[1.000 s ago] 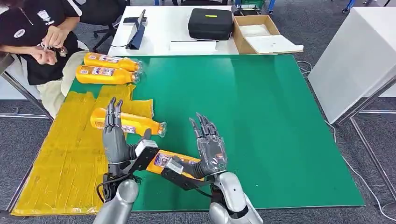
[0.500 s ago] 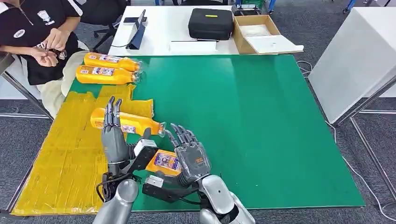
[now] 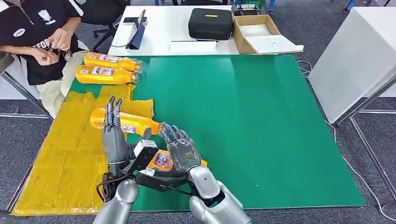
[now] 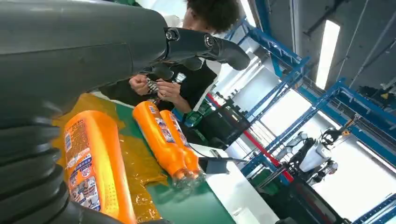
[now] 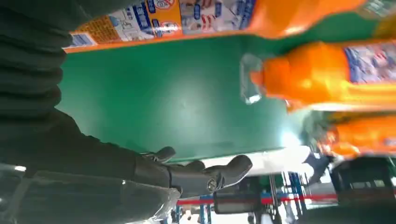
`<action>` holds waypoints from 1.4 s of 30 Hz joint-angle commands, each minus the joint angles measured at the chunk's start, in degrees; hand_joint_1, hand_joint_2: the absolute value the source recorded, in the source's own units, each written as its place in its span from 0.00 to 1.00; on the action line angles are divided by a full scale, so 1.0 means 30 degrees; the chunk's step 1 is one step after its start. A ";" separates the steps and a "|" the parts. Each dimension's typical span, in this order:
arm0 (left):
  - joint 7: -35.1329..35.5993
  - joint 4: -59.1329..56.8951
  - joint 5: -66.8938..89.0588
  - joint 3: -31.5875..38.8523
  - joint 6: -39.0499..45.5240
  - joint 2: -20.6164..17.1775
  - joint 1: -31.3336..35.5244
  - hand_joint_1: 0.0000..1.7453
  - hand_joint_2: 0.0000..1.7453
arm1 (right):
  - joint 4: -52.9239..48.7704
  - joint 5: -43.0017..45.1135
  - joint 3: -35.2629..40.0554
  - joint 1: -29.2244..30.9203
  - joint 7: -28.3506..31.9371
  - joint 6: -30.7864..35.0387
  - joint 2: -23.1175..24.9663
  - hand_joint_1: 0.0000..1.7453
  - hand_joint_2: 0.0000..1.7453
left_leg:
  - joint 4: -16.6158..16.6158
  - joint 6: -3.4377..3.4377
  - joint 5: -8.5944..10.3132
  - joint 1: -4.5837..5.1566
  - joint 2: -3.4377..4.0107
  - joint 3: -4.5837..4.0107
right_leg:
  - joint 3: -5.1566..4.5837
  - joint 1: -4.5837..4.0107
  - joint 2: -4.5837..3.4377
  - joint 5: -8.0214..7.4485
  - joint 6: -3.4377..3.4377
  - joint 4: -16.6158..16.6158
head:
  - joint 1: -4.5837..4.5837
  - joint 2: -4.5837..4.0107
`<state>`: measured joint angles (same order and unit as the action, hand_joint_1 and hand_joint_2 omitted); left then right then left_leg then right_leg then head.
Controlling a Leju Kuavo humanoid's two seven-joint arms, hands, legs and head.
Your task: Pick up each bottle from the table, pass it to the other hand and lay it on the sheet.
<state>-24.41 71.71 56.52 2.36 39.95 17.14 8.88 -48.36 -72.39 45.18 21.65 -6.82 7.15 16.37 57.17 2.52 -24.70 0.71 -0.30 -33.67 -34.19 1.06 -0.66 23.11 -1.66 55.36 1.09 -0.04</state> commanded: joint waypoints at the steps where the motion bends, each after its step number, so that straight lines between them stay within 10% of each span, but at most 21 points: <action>1: 0.0233 -0.1174 -0.0113 -0.0308 0.0015 -0.0119 0.0860 0.00 1.00 | 0.5861 0.0018 0.0518 0.1869 -0.0839 0.1099 0.0799 0.00 1.00 | -0.0020 -0.0061 -0.0010 -0.0013 -0.0013 0.0067 | 0.0077 -0.0014 0.0035 0.0015 0.0036 -0.0022 | 0.0007 0.0000; 42: 0.0687 -0.1967 -0.0304 -0.0236 0.0015 -0.0255 0.1559 0.00 1.00 | 0.7658 0.0671 0.0185 0.2437 -0.1373 -0.0205 0.1209 0.09 1.00 | -0.0010 -0.0064 -0.0004 -0.0013 -0.0023 0.0060 | 0.0069 -0.0016 0.0053 0.0013 0.0037 -0.0016 | 0.0000 0.0007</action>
<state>-22.32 69.33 55.93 0.85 39.95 17.14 11.30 -29.35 -70.75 45.57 27.47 -10.78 7.26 20.44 57.18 2.52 -24.70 0.71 -0.27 -33.64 -34.18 1.06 -0.66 23.10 -1.66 55.36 1.09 -0.02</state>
